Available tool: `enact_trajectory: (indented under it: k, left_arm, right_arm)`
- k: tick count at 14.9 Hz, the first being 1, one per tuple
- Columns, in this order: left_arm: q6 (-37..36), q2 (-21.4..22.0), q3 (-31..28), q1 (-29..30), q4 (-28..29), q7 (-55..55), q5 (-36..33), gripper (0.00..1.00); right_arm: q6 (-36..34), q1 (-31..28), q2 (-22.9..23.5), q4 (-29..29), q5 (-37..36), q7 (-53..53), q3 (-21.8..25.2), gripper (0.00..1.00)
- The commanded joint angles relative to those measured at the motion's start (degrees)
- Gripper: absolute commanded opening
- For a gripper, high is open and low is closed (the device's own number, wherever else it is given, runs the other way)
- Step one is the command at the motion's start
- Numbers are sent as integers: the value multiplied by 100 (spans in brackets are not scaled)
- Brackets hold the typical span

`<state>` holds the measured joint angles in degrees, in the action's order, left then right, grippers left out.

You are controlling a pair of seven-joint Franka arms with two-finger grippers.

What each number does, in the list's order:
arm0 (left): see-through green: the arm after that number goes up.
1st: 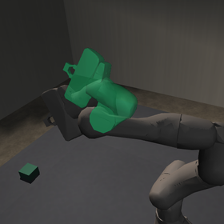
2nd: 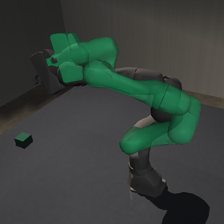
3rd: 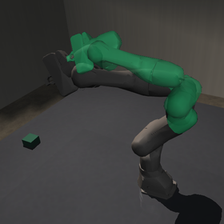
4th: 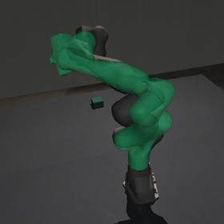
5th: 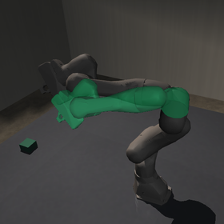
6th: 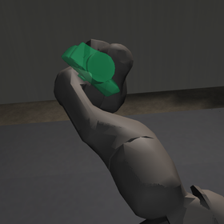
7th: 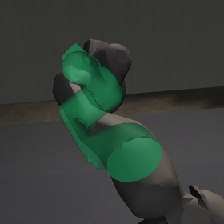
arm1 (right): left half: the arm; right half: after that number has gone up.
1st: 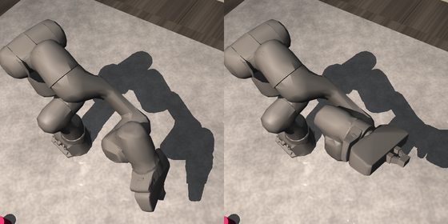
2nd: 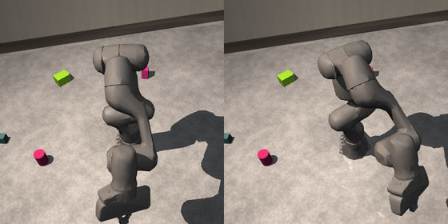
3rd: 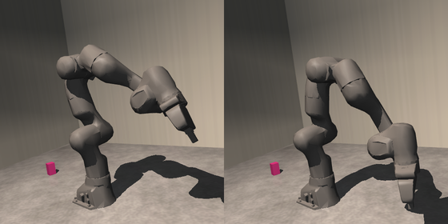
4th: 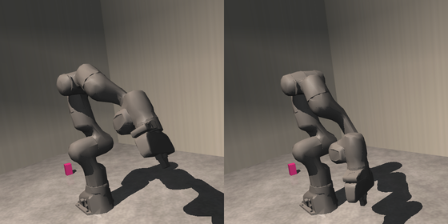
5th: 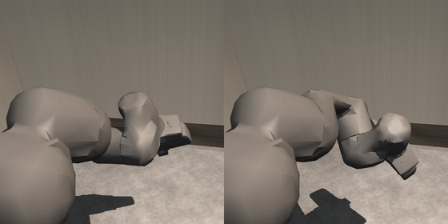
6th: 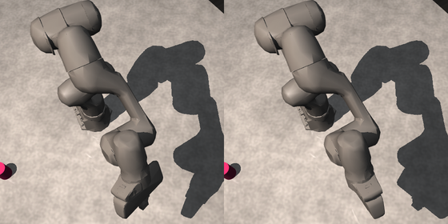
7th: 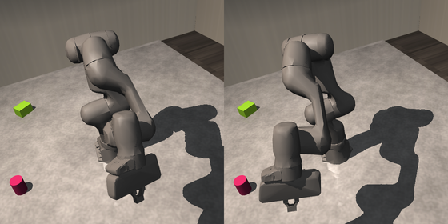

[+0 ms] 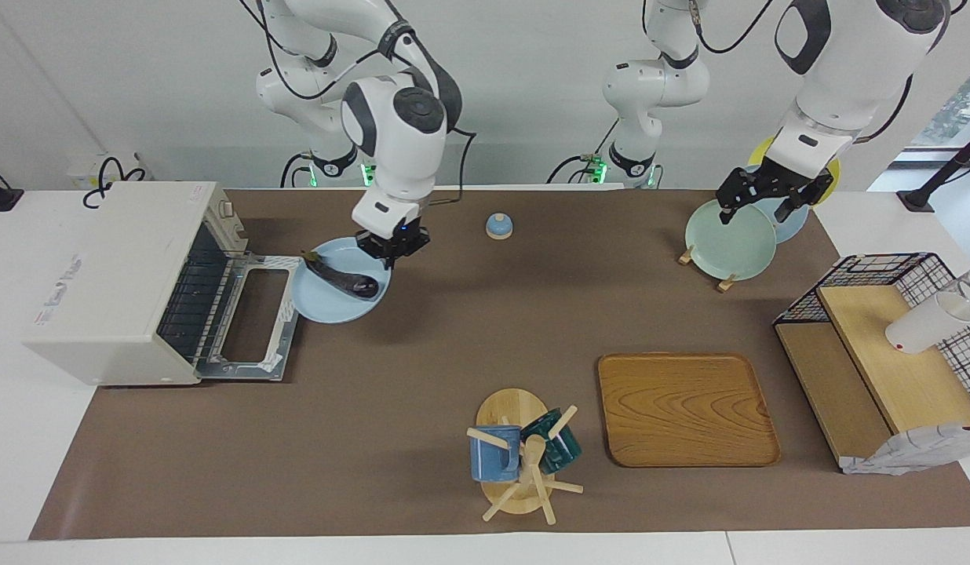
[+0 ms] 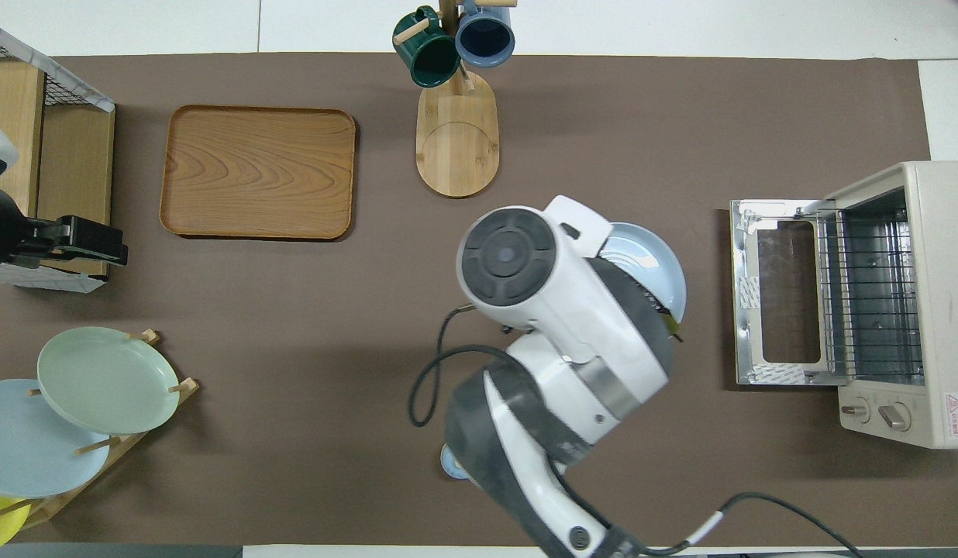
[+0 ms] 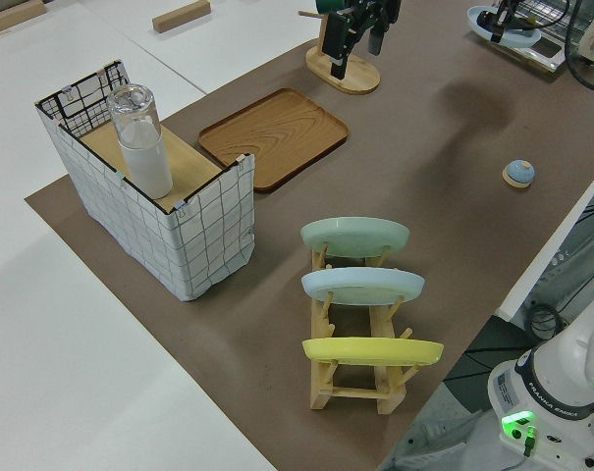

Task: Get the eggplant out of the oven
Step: 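Pull the blue plate with eggplant out toward the table center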

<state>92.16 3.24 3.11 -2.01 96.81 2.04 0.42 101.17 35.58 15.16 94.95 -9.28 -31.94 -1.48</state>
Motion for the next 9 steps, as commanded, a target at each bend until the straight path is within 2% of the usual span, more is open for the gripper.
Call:
enact_trajectory:
  k: [1, 4, 5, 9]
  left_arm:
    - [48, 54, -21, -18, 23, -29, -121, 100]
    - [66, 54, -21, -9, 23, -11, -121, 100]
    - [74, 54, -21, -9, 23, -11, -121, 100]
    - [92, 54, -21, -1, 23, -29, -121, 100]
  right_arm:
    - [-12, 580, 1381, -1415, 277, -1083, -28, 0]
    - [849, 861, 1735, -1409, 462, -1464, -159, 0]
    - [947, 1046, 1823, -1400, 436, -1482, -160, 0]
    - [1360, 1048, 1850, -1190, 427, -1482, -160, 0]
